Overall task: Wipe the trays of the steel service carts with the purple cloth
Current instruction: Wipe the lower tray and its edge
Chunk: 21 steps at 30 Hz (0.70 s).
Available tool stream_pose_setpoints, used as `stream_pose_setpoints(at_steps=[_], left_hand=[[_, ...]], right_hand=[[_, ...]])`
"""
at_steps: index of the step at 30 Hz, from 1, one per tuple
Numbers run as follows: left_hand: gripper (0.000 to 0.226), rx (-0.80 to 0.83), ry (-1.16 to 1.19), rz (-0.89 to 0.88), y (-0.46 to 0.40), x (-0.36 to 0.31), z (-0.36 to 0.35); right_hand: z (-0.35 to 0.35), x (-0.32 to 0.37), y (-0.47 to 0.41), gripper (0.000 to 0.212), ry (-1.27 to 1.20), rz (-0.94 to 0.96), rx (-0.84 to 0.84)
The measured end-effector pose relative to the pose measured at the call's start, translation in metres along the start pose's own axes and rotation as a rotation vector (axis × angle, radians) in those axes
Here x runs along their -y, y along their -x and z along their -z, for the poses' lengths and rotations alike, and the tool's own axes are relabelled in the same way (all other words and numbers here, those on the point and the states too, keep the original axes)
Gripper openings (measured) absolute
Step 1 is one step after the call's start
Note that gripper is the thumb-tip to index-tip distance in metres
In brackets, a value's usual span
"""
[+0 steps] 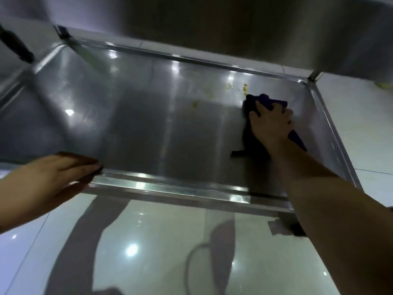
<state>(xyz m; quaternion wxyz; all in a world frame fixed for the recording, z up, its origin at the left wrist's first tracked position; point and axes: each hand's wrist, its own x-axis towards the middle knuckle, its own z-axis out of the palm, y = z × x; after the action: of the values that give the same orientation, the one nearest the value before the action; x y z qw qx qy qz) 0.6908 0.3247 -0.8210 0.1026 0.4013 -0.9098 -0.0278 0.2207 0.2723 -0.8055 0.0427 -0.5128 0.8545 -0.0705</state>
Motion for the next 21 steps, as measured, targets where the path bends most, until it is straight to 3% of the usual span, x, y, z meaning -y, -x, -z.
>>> stream_pose_setpoints(at_steps=[3, 10, 14, 16, 18, 21], left_hand=[[0.050, -0.059, -0.025, -0.021, 0.004, -0.005, 0.000], [0.064, 0.028, -0.086, -0.189, 0.002, 0.003, 0.019], [0.037, 0.086, -0.115, -0.229, 0.004, 0.009, 0.026], [0.063, 0.081, -0.054, -0.233, 0.008, 0.022, 0.023], [0.058, 0.023, 0.008, -0.262, 0.013, 0.035, 0.018], [0.062, -0.023, 0.087, -0.266, 0.019, 0.043, 0.009]], right_hand=[[-0.005, 0.049, 0.018, 0.051, 0.042, 0.115, 0.061], [-0.027, 0.175, 0.112, 0.054, 0.097, 0.564, 0.201], [-0.030, 0.214, 0.172, 0.054, 0.100, 0.840, 0.291], [-0.028, 0.211, 0.171, 0.053, 0.073, 0.934, 0.330], [-0.026, 0.200, 0.152, 0.051, 0.071, 0.953, 0.300], [-0.023, 0.177, 0.114, 0.048, 0.126, 0.750, 0.192]])
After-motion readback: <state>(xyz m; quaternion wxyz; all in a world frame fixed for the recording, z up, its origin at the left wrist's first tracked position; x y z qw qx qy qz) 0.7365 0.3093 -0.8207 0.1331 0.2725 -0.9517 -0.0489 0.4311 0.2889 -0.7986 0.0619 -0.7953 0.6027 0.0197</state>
